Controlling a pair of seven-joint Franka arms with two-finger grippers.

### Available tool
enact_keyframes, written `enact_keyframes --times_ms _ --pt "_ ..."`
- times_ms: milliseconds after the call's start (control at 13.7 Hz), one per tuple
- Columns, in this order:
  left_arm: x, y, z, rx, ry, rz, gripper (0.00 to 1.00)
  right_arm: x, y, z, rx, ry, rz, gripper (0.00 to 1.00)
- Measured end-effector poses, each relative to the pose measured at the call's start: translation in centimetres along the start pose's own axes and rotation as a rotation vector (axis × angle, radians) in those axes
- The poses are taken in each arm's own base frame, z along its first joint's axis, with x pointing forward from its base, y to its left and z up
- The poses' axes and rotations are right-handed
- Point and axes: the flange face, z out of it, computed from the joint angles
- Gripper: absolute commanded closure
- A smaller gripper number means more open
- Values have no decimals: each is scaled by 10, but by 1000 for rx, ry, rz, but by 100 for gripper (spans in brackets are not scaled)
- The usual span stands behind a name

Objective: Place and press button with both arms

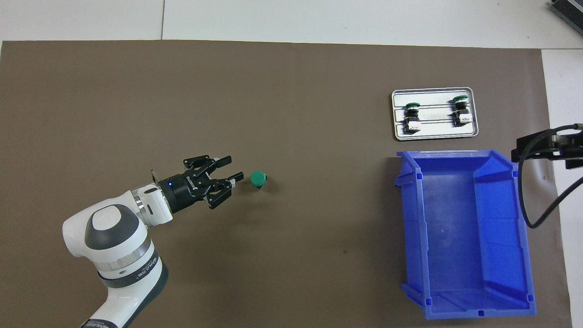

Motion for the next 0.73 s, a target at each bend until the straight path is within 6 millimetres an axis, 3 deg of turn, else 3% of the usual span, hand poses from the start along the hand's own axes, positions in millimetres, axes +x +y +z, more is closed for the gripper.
enact_keyframes --times_ms 291,728 --pt "11 0 1 -24 -71 0 42 0 0 0 0 0 0 0" --pt "50 -6 3 -28 -215 -100 42 0 0 0 0 0 0 0"
